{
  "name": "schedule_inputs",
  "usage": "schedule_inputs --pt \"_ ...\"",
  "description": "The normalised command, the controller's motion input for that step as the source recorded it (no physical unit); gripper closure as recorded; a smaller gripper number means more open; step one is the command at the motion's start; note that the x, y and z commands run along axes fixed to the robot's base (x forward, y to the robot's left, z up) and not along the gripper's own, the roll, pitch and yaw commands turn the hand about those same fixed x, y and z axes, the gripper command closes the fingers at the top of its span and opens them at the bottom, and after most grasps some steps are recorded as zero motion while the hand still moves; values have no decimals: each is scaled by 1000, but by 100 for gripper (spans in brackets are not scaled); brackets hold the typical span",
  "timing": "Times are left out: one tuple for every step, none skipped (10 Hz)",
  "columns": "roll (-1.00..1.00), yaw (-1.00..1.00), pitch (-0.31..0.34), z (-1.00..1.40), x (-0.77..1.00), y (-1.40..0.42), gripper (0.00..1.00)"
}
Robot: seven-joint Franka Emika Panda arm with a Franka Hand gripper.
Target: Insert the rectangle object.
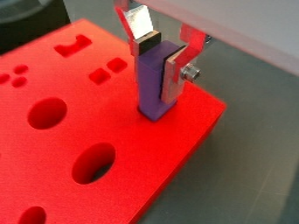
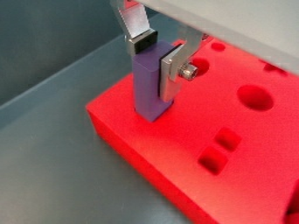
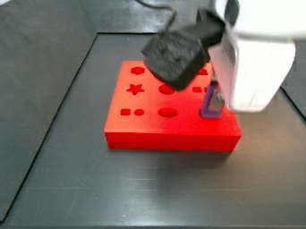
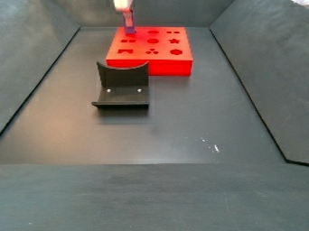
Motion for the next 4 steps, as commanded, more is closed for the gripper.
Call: schedule_inputs --pt "0 0 56 -597 211 -14 100" --pt "34 0 71 -229 34 0 100" --pt "0 0 0 -40 -3 -26 100" --pt "0 0 0 0 0 0 100"
